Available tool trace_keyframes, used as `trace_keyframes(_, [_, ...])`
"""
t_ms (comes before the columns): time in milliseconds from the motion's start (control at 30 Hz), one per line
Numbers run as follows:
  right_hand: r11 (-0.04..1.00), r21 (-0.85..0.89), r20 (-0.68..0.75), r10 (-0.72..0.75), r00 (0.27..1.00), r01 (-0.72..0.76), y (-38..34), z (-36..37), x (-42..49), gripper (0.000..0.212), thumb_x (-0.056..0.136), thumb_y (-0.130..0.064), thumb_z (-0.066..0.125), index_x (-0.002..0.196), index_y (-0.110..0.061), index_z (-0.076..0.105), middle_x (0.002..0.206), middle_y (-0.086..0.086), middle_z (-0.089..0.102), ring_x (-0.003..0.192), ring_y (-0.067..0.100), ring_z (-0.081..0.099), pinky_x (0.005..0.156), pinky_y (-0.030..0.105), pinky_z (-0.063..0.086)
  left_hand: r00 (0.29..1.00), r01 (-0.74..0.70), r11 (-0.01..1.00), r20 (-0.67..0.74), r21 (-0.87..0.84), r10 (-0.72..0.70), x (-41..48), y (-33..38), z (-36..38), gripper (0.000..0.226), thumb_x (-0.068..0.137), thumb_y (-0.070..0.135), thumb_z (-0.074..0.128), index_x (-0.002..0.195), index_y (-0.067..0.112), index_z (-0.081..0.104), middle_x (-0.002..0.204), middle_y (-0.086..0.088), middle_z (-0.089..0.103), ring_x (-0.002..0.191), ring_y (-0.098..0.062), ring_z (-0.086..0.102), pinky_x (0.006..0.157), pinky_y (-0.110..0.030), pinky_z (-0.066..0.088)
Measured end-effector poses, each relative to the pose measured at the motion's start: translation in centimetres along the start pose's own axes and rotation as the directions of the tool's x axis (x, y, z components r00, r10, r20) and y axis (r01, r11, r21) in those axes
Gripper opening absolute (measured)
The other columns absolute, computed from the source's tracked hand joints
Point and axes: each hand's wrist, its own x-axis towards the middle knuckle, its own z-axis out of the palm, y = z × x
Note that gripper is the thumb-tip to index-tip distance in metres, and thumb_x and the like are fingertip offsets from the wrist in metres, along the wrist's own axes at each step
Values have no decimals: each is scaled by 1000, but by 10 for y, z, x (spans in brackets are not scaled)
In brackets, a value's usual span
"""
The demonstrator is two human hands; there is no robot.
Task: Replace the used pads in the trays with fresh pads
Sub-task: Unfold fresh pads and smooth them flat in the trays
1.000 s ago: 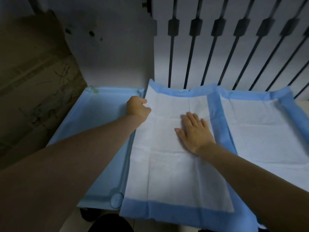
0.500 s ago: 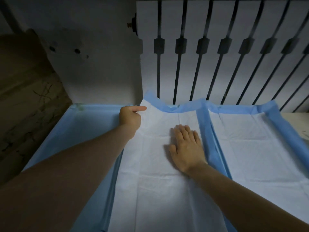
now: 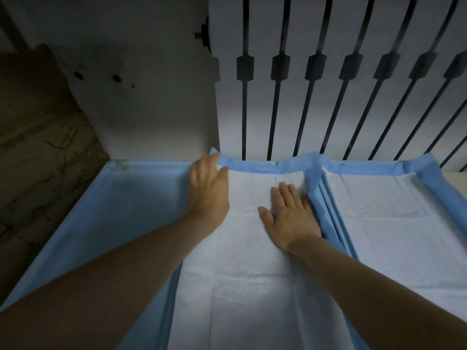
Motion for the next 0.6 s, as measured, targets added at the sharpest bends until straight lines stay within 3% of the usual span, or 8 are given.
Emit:
trace_keyframes(67, [1000,-4,-9,1,1000,-1,0,1,0,73,96,-61,5,155,-18,-7,162,2,-15,147,20,-19,120,42,-10,953,-275,956,160,105,257,-7,5,-1,45,86,8,48,130,11,55,146,-11,40,137,-31,31,115,-40,15])
trace_keyframes(100, [1000,-4,-7,2,1000,-2,0,1,0,73,96,-61,5,155,-19,-7,162,2,-15,147,20,-20,120,42,-10,921,-321,938,273,129,278,-10,7,1,47,91,14,42,138,10,46,149,-11,37,140,-30,28,117,-41,15])
trace_keyframes(167, [1000,6,-4,4,1000,-4,0,1,0,73,96,-62,5,155,-19,-7,162,2,-16,147,19,-20,120,43,-9,882,-259,946,446,193,150,-11,5,7,52,100,24,29,149,7,26,156,-12,25,145,-26,19,120,-41,7])
trace_keyframes(233, [1000,17,-11,2,1000,-2,1,2,0,74,96,-62,6,155,-20,-7,162,1,-16,147,18,-20,120,42,-9,847,-215,942,529,258,48,-8,2,14,57,103,35,15,152,6,12,160,-11,14,148,-25,10,121,-44,-1])
trace_keyframes(433, [998,59,-6,1,1000,-1,1,-1,4,73,96,-61,14,155,-20,-3,162,4,-15,147,22,-20,111,37,-15,812,-236,910,583,340,-8,-2,2,13,74,97,55,-2,153,6,3,161,-12,4,149,-27,-2,118,-50,-8])
trace_keyframes(533, [996,87,9,33,999,-34,-4,-8,9,72,96,-57,21,153,-17,5,162,11,-8,148,29,-14,118,43,-6,821,-269,894,571,358,19,-2,2,13,76,97,55,0,153,4,10,160,-16,10,149,-30,3,119,-48,-5])
trace_keyframes(600, [999,17,-17,31,999,-31,-16,-10,13,71,97,-55,20,153,-14,5,162,13,-5,148,30,-11,120,47,-1,841,-254,904,541,345,29,-1,1,12,76,96,56,4,152,4,15,159,-17,15,148,-31,6,119,-47,-3])
